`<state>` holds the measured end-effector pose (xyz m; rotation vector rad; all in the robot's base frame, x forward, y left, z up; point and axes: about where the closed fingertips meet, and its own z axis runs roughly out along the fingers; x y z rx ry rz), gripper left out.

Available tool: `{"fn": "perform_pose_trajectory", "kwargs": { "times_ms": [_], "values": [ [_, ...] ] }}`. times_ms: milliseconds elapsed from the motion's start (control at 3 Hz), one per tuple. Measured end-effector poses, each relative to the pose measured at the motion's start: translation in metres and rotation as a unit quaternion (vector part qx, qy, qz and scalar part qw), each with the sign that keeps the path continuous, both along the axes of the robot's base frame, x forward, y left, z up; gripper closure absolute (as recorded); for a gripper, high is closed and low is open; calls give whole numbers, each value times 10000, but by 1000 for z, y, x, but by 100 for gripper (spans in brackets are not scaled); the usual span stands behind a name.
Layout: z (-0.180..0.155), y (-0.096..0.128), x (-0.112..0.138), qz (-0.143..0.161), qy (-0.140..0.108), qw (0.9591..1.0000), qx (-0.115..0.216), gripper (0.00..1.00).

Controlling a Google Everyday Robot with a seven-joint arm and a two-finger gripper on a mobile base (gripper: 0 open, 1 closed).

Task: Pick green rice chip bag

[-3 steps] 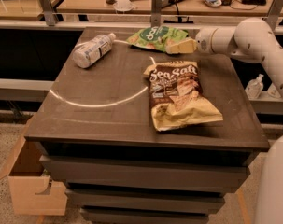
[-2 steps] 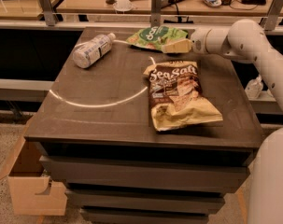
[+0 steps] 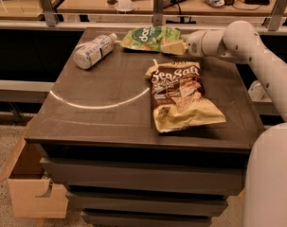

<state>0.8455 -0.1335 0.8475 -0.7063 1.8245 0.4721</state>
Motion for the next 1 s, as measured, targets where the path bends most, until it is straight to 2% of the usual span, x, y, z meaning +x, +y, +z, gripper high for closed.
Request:
{"fn": "perform_pose_trajectory", "kwargs": {
  "times_ms": [667, 1000],
  "values": [
    [3, 5, -2, 65, 10, 9998, -167, 100],
    [8, 3, -3, 61, -22, 9998, -200, 100]
  ]
}}
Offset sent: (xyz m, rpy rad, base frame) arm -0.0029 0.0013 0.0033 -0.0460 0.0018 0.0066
